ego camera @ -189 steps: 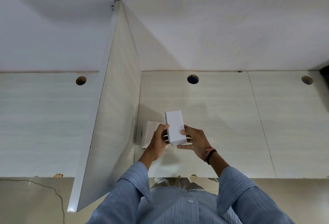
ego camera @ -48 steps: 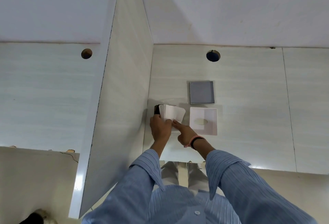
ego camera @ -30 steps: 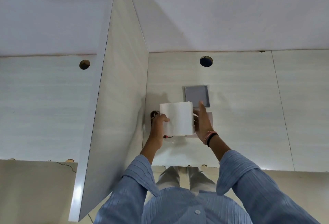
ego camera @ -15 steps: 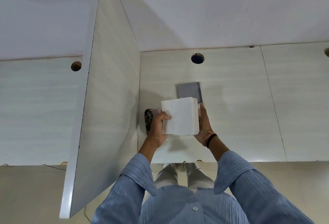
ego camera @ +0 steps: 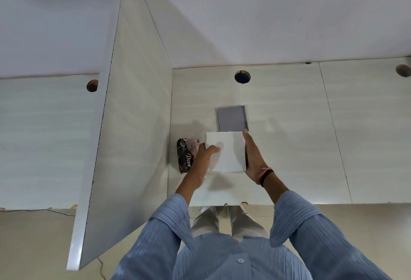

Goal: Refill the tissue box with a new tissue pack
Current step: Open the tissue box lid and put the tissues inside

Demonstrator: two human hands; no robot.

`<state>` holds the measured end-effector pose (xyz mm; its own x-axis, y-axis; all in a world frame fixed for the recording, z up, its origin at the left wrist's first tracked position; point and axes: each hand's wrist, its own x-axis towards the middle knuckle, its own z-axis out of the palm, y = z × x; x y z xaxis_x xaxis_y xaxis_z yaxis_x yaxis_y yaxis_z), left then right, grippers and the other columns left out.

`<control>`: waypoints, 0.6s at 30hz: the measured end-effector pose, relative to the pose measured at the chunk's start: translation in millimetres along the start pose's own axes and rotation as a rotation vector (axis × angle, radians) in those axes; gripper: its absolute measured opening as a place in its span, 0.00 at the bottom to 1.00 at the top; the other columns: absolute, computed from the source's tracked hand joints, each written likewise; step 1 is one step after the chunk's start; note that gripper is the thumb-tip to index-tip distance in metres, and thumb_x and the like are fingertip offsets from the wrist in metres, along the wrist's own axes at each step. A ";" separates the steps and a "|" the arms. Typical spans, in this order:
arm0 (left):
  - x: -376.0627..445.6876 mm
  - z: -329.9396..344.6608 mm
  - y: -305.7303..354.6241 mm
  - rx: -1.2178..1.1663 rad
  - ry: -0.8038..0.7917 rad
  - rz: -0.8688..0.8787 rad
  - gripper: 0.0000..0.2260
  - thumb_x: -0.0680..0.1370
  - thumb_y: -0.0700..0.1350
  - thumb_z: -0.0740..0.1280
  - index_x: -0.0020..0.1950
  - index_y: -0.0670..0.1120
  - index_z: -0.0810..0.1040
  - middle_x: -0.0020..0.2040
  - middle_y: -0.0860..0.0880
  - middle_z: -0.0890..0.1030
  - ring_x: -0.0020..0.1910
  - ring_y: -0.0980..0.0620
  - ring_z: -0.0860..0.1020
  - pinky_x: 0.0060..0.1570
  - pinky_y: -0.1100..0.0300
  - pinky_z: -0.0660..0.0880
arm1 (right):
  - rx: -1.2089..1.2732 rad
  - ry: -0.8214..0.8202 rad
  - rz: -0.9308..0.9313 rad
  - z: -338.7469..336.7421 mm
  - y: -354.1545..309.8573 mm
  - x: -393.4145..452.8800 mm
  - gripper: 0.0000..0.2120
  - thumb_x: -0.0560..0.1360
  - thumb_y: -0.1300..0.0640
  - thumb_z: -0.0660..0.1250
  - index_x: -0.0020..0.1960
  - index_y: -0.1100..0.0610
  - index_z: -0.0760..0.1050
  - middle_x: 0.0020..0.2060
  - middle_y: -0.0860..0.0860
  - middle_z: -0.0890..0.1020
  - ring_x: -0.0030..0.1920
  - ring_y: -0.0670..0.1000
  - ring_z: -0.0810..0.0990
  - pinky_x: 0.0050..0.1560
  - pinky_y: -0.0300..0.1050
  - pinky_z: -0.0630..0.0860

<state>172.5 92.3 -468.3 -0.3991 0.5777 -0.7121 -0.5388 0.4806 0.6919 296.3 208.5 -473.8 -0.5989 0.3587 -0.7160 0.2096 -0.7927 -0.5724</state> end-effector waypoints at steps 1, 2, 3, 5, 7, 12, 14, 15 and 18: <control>0.4 1.9 -2.2 -0.007 0.002 0.003 0.22 0.71 0.52 0.70 0.64 0.47 0.76 0.56 0.47 0.82 0.56 0.46 0.79 0.55 0.53 0.75 | -0.022 0.026 -0.003 1.4 0.0 -1.3 0.31 0.77 0.29 0.56 0.69 0.48 0.76 0.62 0.56 0.83 0.60 0.59 0.82 0.61 0.59 0.79; 1.8 3.1 -4.5 -0.011 -0.002 0.002 0.22 0.72 0.53 0.70 0.65 0.49 0.76 0.58 0.47 0.82 0.57 0.47 0.80 0.57 0.53 0.75 | -0.046 0.059 -0.010 1.9 0.3 -1.9 0.30 0.77 0.30 0.57 0.68 0.48 0.77 0.61 0.56 0.83 0.59 0.59 0.82 0.61 0.58 0.79; 3.2 3.6 -6.5 -0.010 -0.008 -0.002 0.23 0.73 0.55 0.70 0.66 0.49 0.76 0.60 0.47 0.82 0.58 0.47 0.80 0.58 0.52 0.76 | -0.079 0.098 -0.017 1.6 0.7 -1.8 0.28 0.77 0.32 0.59 0.67 0.49 0.77 0.60 0.56 0.83 0.59 0.59 0.82 0.61 0.58 0.80; 6.3 3.1 -9.9 0.034 -0.004 -0.043 0.25 0.74 0.59 0.70 0.68 0.51 0.74 0.62 0.47 0.82 0.61 0.47 0.79 0.61 0.51 0.75 | -0.173 0.178 -0.035 -1.7 2.2 -0.3 0.24 0.78 0.37 0.63 0.65 0.51 0.77 0.59 0.57 0.83 0.60 0.61 0.81 0.60 0.57 0.80; 9.4 1.6 -12.6 0.122 0.010 -0.070 0.21 0.78 0.58 0.68 0.67 0.51 0.75 0.61 0.48 0.82 0.60 0.47 0.79 0.56 0.53 0.75 | -0.256 0.233 -0.062 -7.2 2.9 0.4 0.19 0.79 0.44 0.66 0.63 0.55 0.78 0.56 0.57 0.84 0.59 0.62 0.81 0.55 0.52 0.80; 17.0 4.1 -15.2 0.169 -0.033 -0.018 0.11 0.80 0.41 0.68 0.62 0.45 0.81 0.54 0.47 0.86 0.49 0.50 0.83 0.43 0.63 0.78 | -0.374 0.284 -0.099 -27.3 2.1 -0.3 0.15 0.79 0.50 0.67 0.60 0.59 0.78 0.53 0.56 0.84 0.54 0.61 0.82 0.53 0.53 0.80; 21.3 8.6 -16.5 0.180 -0.011 -0.016 0.08 0.78 0.40 0.70 0.56 0.44 0.84 0.48 0.48 0.86 0.45 0.51 0.83 0.43 0.63 0.78 | -0.448 0.318 -0.103 -32.8 0.3 0.3 0.16 0.79 0.51 0.67 0.61 0.60 0.76 0.54 0.57 0.83 0.54 0.61 0.81 0.52 0.52 0.79; 23.4 11.0 -17.0 0.192 0.016 -0.018 0.07 0.76 0.42 0.71 0.53 0.43 0.84 0.46 0.47 0.85 0.44 0.49 0.82 0.45 0.60 0.77 | -0.492 0.335 -0.102 -34.4 -0.5 0.7 0.15 0.79 0.52 0.66 0.61 0.61 0.75 0.54 0.57 0.82 0.54 0.60 0.80 0.51 0.51 0.78; 32.8 16.3 -23.1 0.242 0.089 -0.042 0.14 0.69 0.46 0.71 0.48 0.38 0.83 0.42 0.43 0.80 0.43 0.48 0.77 0.46 0.53 0.72 | -0.644 0.362 -0.096 -36.5 -1.2 3.1 0.16 0.80 0.54 0.65 0.63 0.62 0.74 0.55 0.58 0.80 0.54 0.60 0.79 0.50 0.50 0.76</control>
<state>184.0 111.0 -505.7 -0.4492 0.4988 -0.7412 -0.3677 0.6529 0.6622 322.3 228.6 -489.9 -0.3686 0.6400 -0.6742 0.6471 -0.3440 -0.6804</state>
